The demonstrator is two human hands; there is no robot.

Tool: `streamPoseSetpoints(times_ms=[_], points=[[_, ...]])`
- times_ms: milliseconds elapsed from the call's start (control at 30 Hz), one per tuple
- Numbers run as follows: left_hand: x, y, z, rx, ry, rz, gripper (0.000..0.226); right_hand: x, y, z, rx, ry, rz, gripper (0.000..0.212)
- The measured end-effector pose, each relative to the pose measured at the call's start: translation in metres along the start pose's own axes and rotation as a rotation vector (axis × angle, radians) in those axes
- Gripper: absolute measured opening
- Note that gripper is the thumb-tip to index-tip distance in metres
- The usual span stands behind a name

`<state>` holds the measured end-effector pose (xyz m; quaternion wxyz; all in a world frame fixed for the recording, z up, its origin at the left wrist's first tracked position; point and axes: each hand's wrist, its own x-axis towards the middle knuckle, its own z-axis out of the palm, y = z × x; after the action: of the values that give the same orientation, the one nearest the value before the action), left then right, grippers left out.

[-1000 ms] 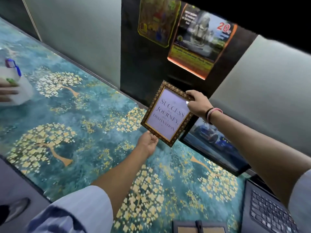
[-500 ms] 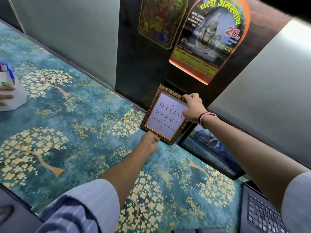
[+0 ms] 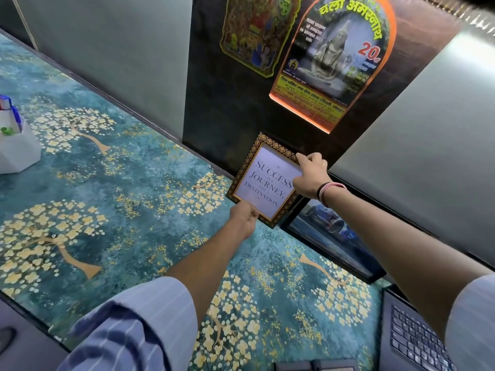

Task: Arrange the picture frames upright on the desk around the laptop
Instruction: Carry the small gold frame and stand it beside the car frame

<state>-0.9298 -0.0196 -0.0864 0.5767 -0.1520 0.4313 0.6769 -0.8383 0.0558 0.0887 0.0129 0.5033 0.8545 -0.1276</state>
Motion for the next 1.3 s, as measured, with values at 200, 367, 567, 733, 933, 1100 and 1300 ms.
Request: streamPoseSetpoints(times_ms=[200,367,567,733,933,1100,1300], points=[[-0.004,-0.004,-0.004,0.019,-0.047,0.011,0.039,-0.001,0.005,0.010,-0.035,0.048,-0.029,0.052],[-0.026,-0.008,-0.002,0.064,-0.115,-0.008,0.052,-0.006,0.010,0.026,-0.086,0.207,-0.069,0.034],[-0.037,-0.012,0.000,0.114,-0.106,-0.002,0.048,-0.003,0.017,0.038,-0.124,0.226,-0.089,0.044],[-0.034,-0.015,0.001,0.217,-0.105,0.000,0.037,-0.005,0.019,0.035,-0.113,0.214,-0.112,0.044],[-0.037,-0.018,-0.009,0.303,-0.118,0.025,0.033,-0.020,0.025,0.036,-0.042,0.225,-0.138,0.035],[-0.055,-0.033,-0.013,0.354,-0.177,-0.003,0.024,-0.055,0.036,0.041,0.086,0.170,-0.099,0.043],[-0.089,-0.072,-0.010,0.445,-0.214,-0.007,0.049,-0.104,0.071,0.051,0.235,0.134,0.031,0.024]])
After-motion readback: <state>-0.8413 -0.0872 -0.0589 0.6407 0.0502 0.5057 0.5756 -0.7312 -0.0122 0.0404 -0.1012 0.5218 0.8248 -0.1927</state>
